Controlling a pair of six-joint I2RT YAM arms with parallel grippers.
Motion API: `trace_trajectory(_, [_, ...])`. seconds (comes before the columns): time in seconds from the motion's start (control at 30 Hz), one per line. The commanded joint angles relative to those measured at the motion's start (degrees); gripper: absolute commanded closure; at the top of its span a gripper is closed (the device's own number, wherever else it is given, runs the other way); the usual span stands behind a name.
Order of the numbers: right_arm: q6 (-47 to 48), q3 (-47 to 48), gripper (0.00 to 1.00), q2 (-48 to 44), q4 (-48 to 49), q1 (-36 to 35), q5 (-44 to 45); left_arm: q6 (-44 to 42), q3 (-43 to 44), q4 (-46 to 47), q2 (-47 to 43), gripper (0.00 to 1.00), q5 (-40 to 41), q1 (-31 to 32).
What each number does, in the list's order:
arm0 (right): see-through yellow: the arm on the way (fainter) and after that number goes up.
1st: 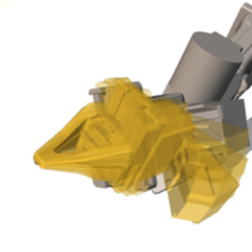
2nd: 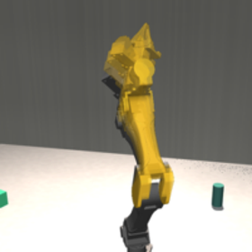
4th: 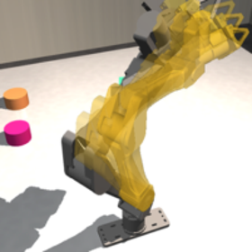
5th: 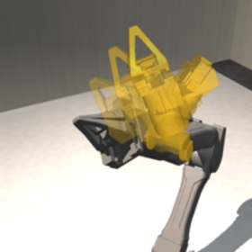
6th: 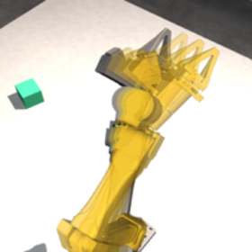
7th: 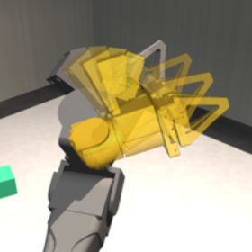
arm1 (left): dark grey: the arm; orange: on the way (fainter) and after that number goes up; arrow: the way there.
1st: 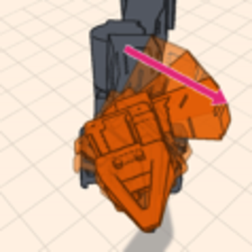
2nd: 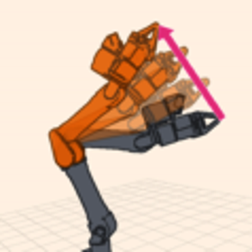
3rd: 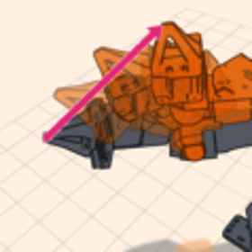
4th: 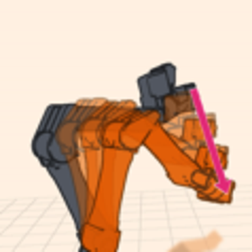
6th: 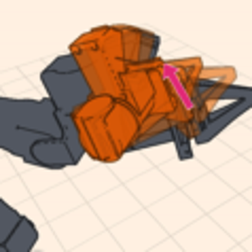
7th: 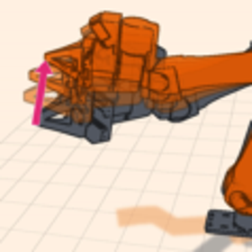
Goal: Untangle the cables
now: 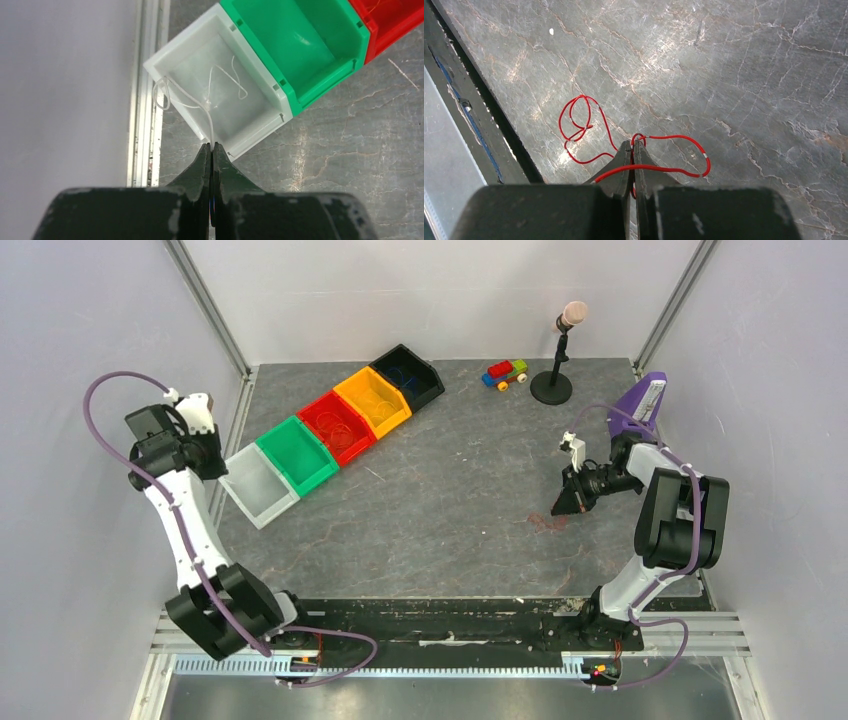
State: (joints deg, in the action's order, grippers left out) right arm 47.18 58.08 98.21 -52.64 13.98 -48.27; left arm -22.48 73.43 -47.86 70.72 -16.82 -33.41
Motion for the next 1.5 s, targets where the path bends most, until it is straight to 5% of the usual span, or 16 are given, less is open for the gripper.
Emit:
trace_trajectory(0.0, [0.99, 0.56, 0.99, -0.25, -0.52, -0.31, -2.19, -0.04, -1.01, 2.41, 4.12, 0.98, -2.31, -0.11])
trace_trajectory(0.3, [0.64, 0.77, 0.99, 0.22, -0.44, -0.4, -2.0, 4.13, -6.23, 10.96, 9.87, 0.98, 2.33, 6.71])
trace_trajectory(0.87, [0.46, 0.25, 0.99, -0.24, -0.44, -0.56, -1.91, 4.36, -7.53, 17.41, 28.12, 0.97, 3.54, 6.78])
trace_trajectory(1.1, [0.28, 0.45, 0.99, -0.24, -0.52, -0.61, -2.08, 5.38, -4.57, 14.2, 22.97, 0.46, 2.74, 6.78])
trace_trajectory(1.37, [-0.11, 0.05, 0.99, -1.57, -0.37, -1.89, -2.82, 0.36, -1.63, 9.06, 14.11, 0.27, 5.24, 6.78])
trace_trajectory(1.47, [-1.91, 0.36, 0.99, -2.51, 0.31, -4.1, -4.83, -1.43, 1.48, 6.5, 9.8, 0.26, -2.94, 6.84])
